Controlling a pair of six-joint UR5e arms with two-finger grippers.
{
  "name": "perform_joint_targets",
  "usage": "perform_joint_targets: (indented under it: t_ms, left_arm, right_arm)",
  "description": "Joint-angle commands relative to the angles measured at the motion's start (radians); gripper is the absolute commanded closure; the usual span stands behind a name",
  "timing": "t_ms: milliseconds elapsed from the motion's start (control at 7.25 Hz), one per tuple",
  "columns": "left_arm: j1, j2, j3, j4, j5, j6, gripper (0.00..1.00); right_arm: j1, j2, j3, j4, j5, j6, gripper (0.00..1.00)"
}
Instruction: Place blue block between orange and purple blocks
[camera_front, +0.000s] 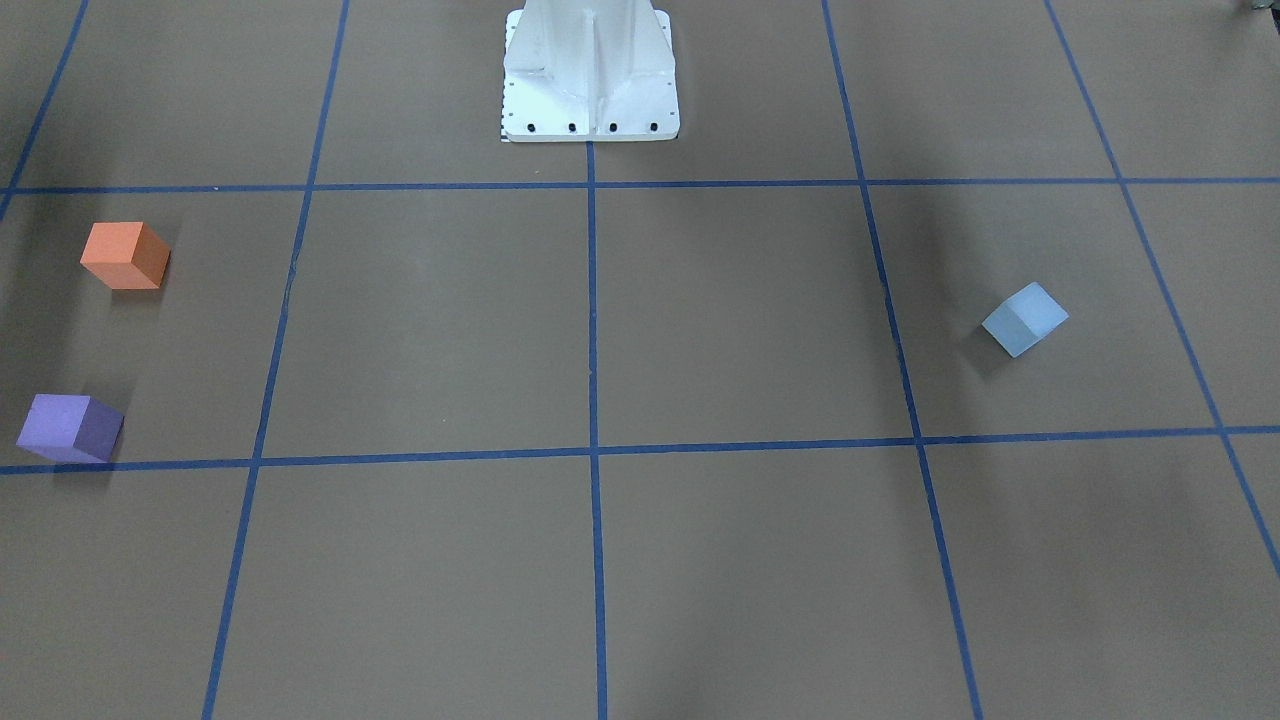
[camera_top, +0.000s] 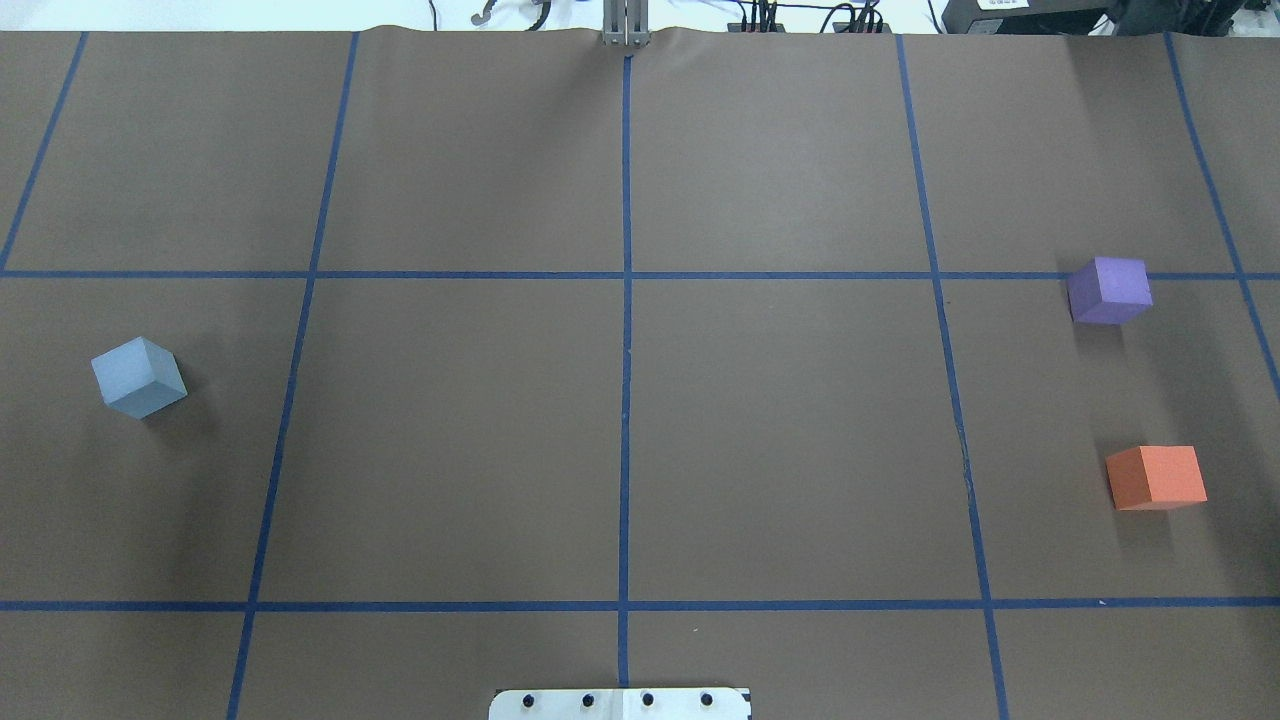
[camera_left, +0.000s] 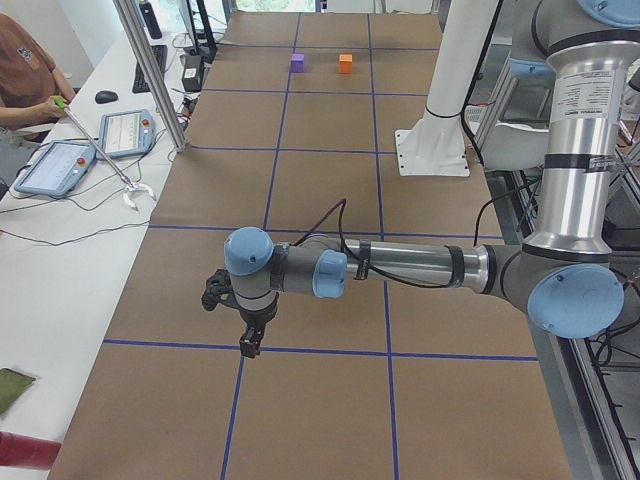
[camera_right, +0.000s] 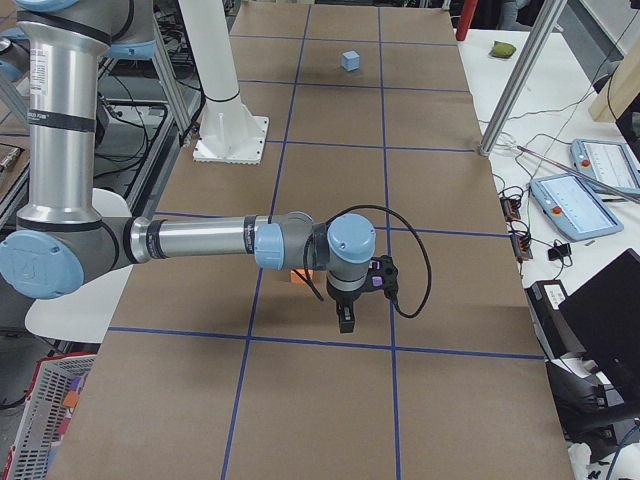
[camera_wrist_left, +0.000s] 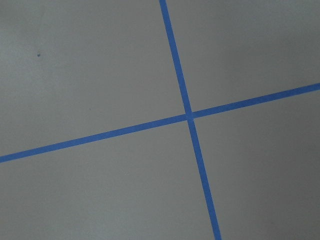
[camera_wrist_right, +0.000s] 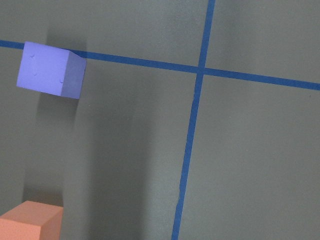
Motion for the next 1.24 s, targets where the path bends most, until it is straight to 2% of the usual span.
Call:
perform_joint_targets:
  t_ms: [0, 552, 828, 1103]
  left_arm:
    - [0.000, -0.002, -0.003, 0.002, 0.000, 0.000, 0.00]
    - [0.023, -0.012, -0.084, -0.005, -0.014, -0.041, 0.00]
    - [0.070, -0.014, -0.178, -0.010, -0.017, -0.220, 0.00]
    - [0.226, -0.014, -0.208, -0.048, -0.016, -0.616, 0.00]
  right_arm:
    - [0.000, 0.010, -0.001, 0.000, -0.001, 0.001, 0.01]
    - [0.000, 0.024, -0.001, 0.000, -0.001, 0.003, 0.01]
    - [0.000, 0.030, 0.001, 0.000, 0.000, 0.003, 0.01]
    - [0.000, 0.030, 0.001, 0.000, 0.002, 0.003, 0.01]
